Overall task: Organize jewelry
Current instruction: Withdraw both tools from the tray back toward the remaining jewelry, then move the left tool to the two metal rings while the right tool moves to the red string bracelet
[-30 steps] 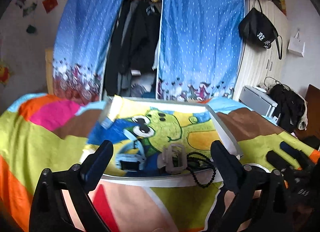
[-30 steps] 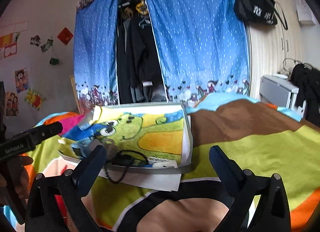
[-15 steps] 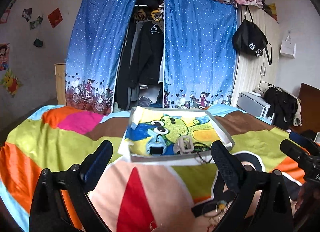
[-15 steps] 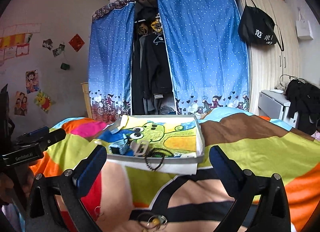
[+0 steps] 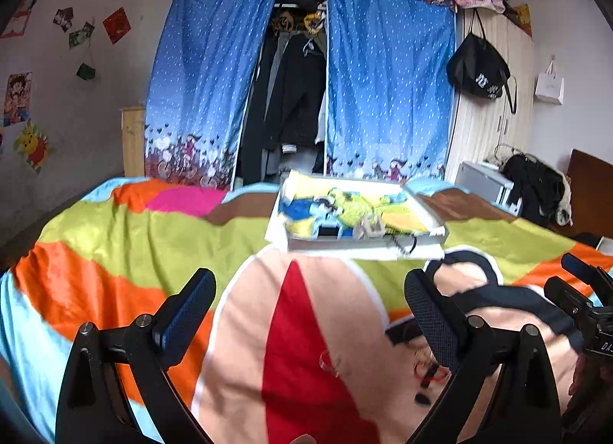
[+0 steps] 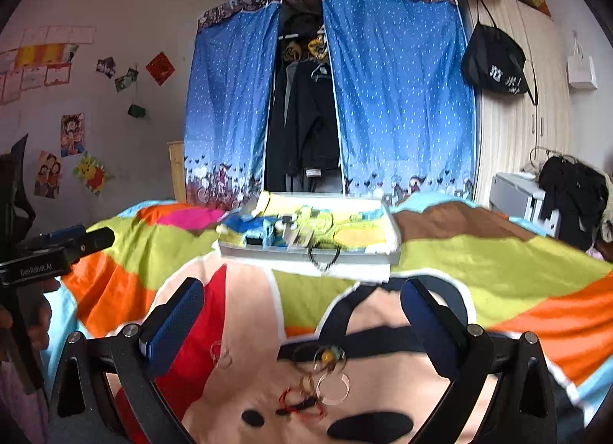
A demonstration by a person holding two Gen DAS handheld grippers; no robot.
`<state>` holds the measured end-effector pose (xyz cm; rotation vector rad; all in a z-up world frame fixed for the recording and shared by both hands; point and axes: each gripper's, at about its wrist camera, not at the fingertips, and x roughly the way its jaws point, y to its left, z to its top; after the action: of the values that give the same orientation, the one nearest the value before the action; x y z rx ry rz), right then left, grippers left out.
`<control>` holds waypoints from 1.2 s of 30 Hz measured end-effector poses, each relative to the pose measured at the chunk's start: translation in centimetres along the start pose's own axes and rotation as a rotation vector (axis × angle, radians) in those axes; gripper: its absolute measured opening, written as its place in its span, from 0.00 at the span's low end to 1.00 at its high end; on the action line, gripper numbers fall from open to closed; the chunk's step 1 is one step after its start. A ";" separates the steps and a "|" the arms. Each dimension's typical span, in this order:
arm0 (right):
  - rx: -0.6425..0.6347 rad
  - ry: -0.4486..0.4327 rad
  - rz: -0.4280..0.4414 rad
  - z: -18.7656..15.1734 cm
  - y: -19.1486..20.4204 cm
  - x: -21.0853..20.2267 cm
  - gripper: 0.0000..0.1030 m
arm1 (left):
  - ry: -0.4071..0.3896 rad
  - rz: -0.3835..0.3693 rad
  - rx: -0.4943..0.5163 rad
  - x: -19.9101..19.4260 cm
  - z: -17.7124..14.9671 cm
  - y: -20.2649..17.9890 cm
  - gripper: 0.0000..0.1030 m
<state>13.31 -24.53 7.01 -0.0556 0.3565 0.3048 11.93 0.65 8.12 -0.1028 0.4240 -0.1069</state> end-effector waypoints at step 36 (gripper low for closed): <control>0.137 0.467 0.023 -14.1 -2.2 7.3 1.00 | 0.493 -0.055 0.154 11.3 -10.9 -0.5 0.94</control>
<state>15.78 -26.07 -8.71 0.0131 0.8413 0.2881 17.56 -2.08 -6.28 0.0663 0.9028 -0.2198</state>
